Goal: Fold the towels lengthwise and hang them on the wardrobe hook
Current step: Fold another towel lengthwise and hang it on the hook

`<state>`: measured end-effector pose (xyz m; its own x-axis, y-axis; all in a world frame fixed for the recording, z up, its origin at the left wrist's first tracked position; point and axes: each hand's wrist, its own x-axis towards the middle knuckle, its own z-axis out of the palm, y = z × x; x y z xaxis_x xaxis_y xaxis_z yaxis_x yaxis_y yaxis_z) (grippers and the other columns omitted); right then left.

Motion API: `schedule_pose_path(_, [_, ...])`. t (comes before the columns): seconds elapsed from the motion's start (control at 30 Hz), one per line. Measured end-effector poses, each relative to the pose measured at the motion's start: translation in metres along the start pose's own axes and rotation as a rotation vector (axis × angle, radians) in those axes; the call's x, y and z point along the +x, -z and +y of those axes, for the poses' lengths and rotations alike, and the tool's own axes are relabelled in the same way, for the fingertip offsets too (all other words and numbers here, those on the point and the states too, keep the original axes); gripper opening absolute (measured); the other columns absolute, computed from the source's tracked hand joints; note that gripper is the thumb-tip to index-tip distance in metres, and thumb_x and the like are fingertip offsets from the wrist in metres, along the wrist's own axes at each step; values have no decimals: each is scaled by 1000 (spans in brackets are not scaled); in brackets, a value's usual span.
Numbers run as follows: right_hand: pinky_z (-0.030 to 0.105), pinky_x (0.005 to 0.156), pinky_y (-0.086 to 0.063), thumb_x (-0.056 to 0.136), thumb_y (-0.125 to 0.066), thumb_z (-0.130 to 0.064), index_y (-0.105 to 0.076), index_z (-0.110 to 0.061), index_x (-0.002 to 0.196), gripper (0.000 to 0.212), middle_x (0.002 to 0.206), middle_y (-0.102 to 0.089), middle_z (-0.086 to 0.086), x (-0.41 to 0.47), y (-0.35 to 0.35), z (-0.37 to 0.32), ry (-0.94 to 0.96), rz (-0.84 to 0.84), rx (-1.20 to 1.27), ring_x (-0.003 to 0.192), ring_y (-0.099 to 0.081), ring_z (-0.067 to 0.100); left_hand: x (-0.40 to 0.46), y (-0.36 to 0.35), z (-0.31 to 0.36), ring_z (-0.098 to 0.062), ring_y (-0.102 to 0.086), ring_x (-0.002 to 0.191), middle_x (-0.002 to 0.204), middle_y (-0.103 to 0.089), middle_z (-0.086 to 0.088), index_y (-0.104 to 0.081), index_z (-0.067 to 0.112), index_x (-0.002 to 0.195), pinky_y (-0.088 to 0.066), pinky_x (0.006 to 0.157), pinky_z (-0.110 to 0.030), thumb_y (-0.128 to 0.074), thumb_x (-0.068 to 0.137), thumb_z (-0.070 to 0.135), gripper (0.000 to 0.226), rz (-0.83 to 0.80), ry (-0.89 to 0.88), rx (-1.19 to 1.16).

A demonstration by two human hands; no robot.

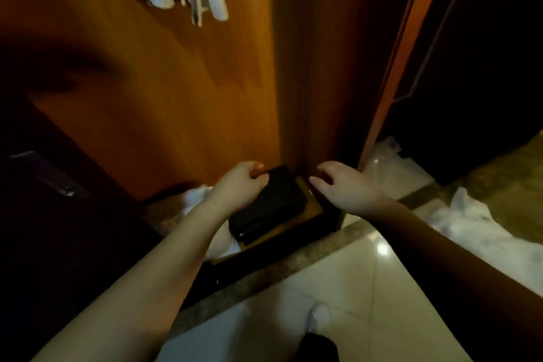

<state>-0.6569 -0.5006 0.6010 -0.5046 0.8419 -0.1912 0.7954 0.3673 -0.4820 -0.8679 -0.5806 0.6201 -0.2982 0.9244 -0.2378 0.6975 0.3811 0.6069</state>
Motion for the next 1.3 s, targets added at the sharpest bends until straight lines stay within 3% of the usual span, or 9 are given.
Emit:
schedule_pose_path(0.07, [32, 113, -31, 101, -44, -50, -44, -16, 147, 57, 153, -42, 3, -37, -24, 22, -67, -35, -5, 139, -41, 20, -15, -31, -6, -18, -49, 128, 151, -43, -2, -47, 19, 144, -40, 92, -23, -51, 101, 37, 46, -48, -50, 40])
schedule_pose_path(0.13, [32, 105, -36, 101, -48, -46, -49, -14, 143, 52, 146, -49, 6, -73, -40, 43, -112, -62, 10, 130, -48, 22, -30, -61, -10, -17, -41, 136, 154, -38, 0, -48, 18, 143, -31, 95, -19, -52, 101, 35, 46, -116, -83, 47])
schedule_pose_path(0.2, [33, 107, -35, 101, -48, -47, -45, -18, 146, 54, 149, -46, 3, -104, -51, 64, -167, -81, 12, 132, -47, 21, -43, -87, -9, -14, -39, 137, 155, -36, 1, -48, 19, 144, -28, 97, -17, -51, 101, 35, 45, -202, -117, 32])
schedule_pose_path(0.3, [34, 115, -28, 101, -46, -50, -39, -21, 150, 58, 157, -37, -1, -143, -63, 98, -271, -59, 3, 142, -38, 19, -60, -123, 5, -10, -45, 126, 149, -40, 4, -48, 19, 143, -38, 98, -23, -50, 102, 35, 45, -289, -158, 21])
schedule_pose_path(0.37, [34, 115, -30, 100, -47, -49, -43, -20, 148, 56, 155, -41, -2, -166, -69, 119, -336, -31, 29, 140, -40, 18, -66, -147, 16, -14, -48, 126, 148, -42, 2, -48, 19, 143, -43, 100, -29, -50, 102, 36, 45, -306, -168, 43])
schedule_pose_path(0.5, [35, 111, -36, 99, -50, -50, -47, -22, 145, 54, 149, -48, -3, -207, -74, 166, -474, -7, 103, 134, -47, 18, -70, -201, 49, -18, -47, 129, 148, -43, 0, -47, 18, 144, -39, 96, -26, -49, 101, 36, 47, -392, -247, 135])
schedule_pose_path(0.67, [32, 105, -39, 98, -52, -47, -51, -22, 142, 51, 148, -49, -3, -250, -65, 249, -616, 37, 192, 132, -49, 19, -58, -282, 117, -19, -48, 129, 149, -44, 4, -49, 27, 140, -41, 106, -35, -50, 98, 43, 45, -495, -257, 215])
schedule_pose_path(0.93, [35, 107, -39, 97, -47, -55, -47, -24, 145, 56, 150, -46, -3, -285, -16, 414, -686, -62, 158, 133, -47, 21, -34, -414, 257, -17, -43, 135, 152, -42, 1, -48, 15, 142, -34, 99, -22, -49, 102, 31, 43, -617, -388, 403])
schedule_pose_path(1.3, [38, 98, -46, 98, -47, -51, -54, -18, 137, 52, 143, -53, 3, -275, 27, 595, -871, -118, 227, 126, -53, 28, 43, -564, 379, -27, -50, 128, 148, -46, -5, -51, 13, 139, -41, 106, -36, -47, 101, 35, 44, -790, -535, 685])
